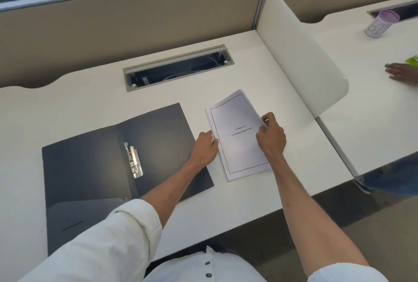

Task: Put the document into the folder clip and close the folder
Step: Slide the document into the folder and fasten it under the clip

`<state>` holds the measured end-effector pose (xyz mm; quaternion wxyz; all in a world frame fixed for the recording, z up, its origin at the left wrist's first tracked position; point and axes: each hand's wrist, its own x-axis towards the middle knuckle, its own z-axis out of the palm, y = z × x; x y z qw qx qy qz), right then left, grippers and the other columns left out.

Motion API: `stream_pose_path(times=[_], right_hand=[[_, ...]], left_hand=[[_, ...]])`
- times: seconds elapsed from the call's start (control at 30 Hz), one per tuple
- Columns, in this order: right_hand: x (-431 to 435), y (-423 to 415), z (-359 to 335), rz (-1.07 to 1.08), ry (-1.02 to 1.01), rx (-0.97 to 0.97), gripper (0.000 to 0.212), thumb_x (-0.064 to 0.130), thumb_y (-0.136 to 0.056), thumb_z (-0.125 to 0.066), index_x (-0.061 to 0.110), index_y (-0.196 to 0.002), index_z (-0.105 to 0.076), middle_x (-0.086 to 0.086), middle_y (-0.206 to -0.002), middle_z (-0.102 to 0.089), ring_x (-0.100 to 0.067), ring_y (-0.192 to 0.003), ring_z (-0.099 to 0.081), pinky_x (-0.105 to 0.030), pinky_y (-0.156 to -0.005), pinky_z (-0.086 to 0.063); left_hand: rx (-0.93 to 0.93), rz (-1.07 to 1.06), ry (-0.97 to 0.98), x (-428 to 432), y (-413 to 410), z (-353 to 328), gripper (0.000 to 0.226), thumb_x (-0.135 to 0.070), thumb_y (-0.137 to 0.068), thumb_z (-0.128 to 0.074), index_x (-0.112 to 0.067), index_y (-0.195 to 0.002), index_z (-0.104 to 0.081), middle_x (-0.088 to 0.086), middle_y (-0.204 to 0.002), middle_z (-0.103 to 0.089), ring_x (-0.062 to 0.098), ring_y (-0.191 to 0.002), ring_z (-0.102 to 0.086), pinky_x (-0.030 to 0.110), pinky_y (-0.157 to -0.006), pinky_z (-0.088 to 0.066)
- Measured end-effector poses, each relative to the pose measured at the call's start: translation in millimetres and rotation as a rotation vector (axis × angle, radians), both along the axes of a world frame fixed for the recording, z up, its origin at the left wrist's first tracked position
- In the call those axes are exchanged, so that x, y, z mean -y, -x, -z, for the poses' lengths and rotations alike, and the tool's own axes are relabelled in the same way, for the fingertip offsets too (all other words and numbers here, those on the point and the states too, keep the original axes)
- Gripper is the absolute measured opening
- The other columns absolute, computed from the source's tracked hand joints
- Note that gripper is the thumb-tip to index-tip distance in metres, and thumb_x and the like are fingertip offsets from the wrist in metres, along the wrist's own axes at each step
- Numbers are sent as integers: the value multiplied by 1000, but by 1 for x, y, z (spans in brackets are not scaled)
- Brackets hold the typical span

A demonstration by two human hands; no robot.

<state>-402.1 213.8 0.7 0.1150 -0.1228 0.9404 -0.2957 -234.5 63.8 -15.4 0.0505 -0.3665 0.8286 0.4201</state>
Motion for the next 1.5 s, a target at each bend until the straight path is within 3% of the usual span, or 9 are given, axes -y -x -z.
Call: stream_pose_path(times=[0.1,0.23,0.37,0.47,0.7,0.8,1.1,1.27,1.5], right_hand=[[7,-9,-8,9,102,5,28,5,-94,-53,24,-114,-56,5,-108,-76,-37,-93,-67,-40,-78,-50],[21,-20,-18,-15,243,59,24,6,-94,-58,21,-113,-60,10,-101,-71,-30,-97,-70,-36,-79,-49],[48,-40,-24,-55,303,170,25,6,-95,-61,16,-116,-63,0,-114,-80,-31,-102,-74,-40,-87,-55],[71,-62,-22,-98,301,236,27,4,-95,-60,16,-119,-64,-5,-119,-81,-34,-105,-75,-46,-96,-58],[110,-118,-6,-147,302,417,30,0,-93,-56,12,-119,-63,-9,-114,-81,-31,-86,-66,-49,-91,-59],[119,-133,-1,-151,283,460,33,-1,-91,-55,10,-120,-64,-11,-112,-81,-28,-82,-62,-39,-79,-49],[133,-156,11,-166,222,481,40,-1,-92,-51,9,-128,-64,-15,-123,-79,-29,-88,-63,-35,-82,-48],[136,-165,14,-164,205,506,46,0,-95,-51,9,-139,-59,-18,-143,-69,-35,-107,-67,-41,-91,-53],[139,-173,16,-180,182,501,46,2,-97,-54,9,-143,-56,-12,-141,-67,-35,-113,-66,-40,-94,-53]], left_hand=[[-107,-153,-37,10,-16,1,16,-21,-117,-41,-27,-107,-52,-2,-102,-57,25,-108,-52,36,-98,-44],[-177,-318,-108,24,-39,-7,47,-28,-118,-46,-7,-160,-50,6,-118,-72,24,-121,-64,39,-111,-49],[-224,-415,-76,37,-66,-12,32,-20,-116,-49,-5,-138,-66,2,-103,-68,37,-104,-73,50,-100,-61],[-217,-498,-11,45,-91,-11,25,-12,-114,-52,0,-129,-68,3,-97,-65,28,-90,-65,51,-97,-61],[-108,-665,98,57,-163,-14,34,-12,-111,-52,-8,-139,-71,13,-124,-81,37,-104,-77,49,-98,-63],[-80,-693,121,58,-189,-10,32,-15,-112,-50,-11,-131,-75,14,-112,-83,35,-99,-81,50,-97,-65],[-70,-898,208,42,-238,3,29,-15,-111,-52,-13,-119,-79,10,-107,-85,33,-99,-80,48,-93,-66],[-62,-825,197,35,-244,7,26,-11,-107,-56,-13,-120,-79,9,-111,-82,31,-103,-77,45,-96,-64],[-33,-632,229,33,-245,11,29,-13,-109,-58,-7,-136,-68,8,-138,-65,29,-127,-66,49,-110,-56]])
